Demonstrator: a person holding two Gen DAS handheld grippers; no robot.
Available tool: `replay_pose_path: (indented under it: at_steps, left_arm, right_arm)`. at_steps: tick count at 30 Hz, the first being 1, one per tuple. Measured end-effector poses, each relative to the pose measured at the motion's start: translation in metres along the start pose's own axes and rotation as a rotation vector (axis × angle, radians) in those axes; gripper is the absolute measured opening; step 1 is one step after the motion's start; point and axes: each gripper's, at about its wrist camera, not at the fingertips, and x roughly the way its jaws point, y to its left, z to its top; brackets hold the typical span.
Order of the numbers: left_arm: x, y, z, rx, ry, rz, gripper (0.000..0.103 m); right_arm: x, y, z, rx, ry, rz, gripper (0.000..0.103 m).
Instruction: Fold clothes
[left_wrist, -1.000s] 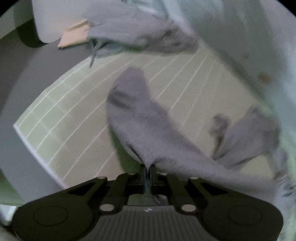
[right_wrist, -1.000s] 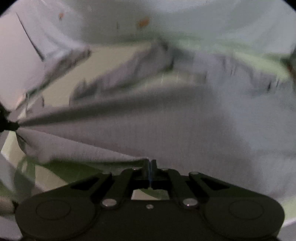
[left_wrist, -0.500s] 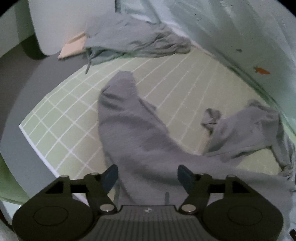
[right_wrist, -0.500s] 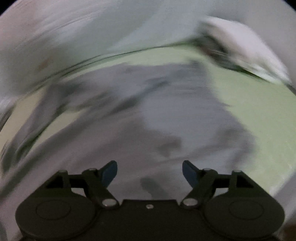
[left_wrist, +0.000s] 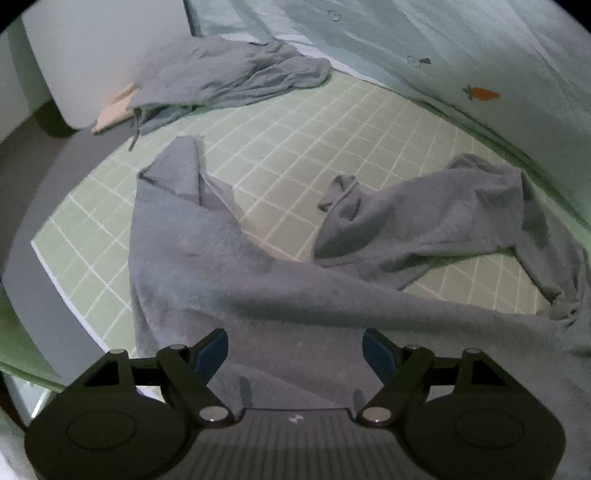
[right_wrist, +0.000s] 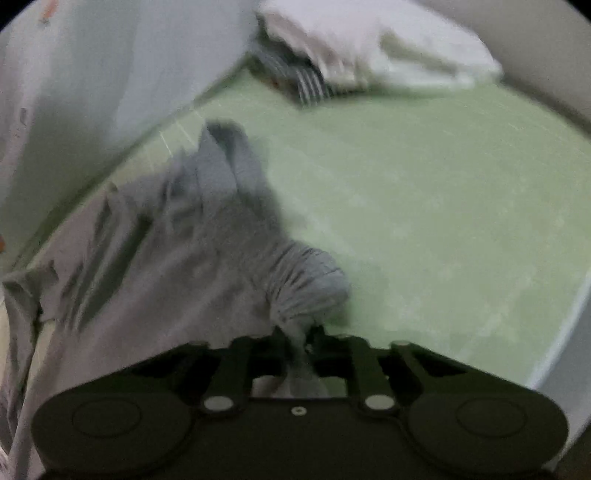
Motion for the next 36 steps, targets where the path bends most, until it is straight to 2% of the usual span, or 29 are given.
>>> replay_pose_path:
  at_steps: [2,4,6,7,8,9,10,11,15,20,28,32,36]
  left_arm:
    - [-0.006,0.006,-0.003,-0.009,-0.014,0.027,0.081]
    - [-0.012,0.012,-0.005,-0.018,-0.028,0.054,0.081]
    - [-0.017,0.019,-0.008,-0.029,-0.040,0.084,0.082]
    - [-0.016,0.029,-0.009,-0.043,-0.038,0.103,0.082]
    - [-0.014,0.039,-0.010,-0.063,-0.031,0.115,0.082]
    - [-0.011,0.050,-0.010,-0.086,-0.023,0.122,0.082]
    - [-0.006,0.062,-0.009,-0.113,-0.010,0.115,0.082]
    - [-0.002,0.073,-0.008,-0.132,0.000,0.106,0.082]
    - [0.015,0.110,0.002,-0.131,0.011,0.060,0.082]
    - [0.036,0.153,0.018,-0.121,0.025,-0.002,0.082]
    - [0.056,0.192,0.045,-0.031,0.040,-0.044,0.082]
    - [0.066,0.209,0.057,0.010,0.048,-0.059,0.083]
    - [0.074,0.221,0.061,-0.012,0.063,-0.057,0.083]
  right_arm:
    - [-0.004,-0.019,0.021,0.008,-0.069,-0.095,0.008]
    - [0.001,-0.037,0.040,0.015,-0.097,-0.218,0.009]
    - [0.007,-0.038,0.051,-0.067,-0.103,-0.351,0.016]
    - [0.007,-0.030,0.053,-0.121,-0.112,-0.401,0.029]
    - [0.007,-0.023,0.055,-0.172,-0.124,-0.443,0.050]
    - [0.001,-0.013,0.054,-0.208,-0.149,-0.458,0.060]
    - [-0.005,-0.003,0.051,-0.243,-0.173,-0.468,0.076]
    - [-0.010,0.010,0.047,-0.273,-0.193,-0.456,0.082]
    - [-0.033,0.075,0.006,-0.357,-0.199,-0.290,0.085]
    - [-0.042,0.191,-0.079,-0.475,-0.106,0.000,0.085]
    - [-0.055,0.364,-0.201,-0.681,-0.008,0.340,0.085]
    - [-0.075,0.428,-0.249,-0.864,-0.006,0.520,0.082]
    - [-0.075,0.470,-0.277,-0.990,0.065,0.661,0.072]
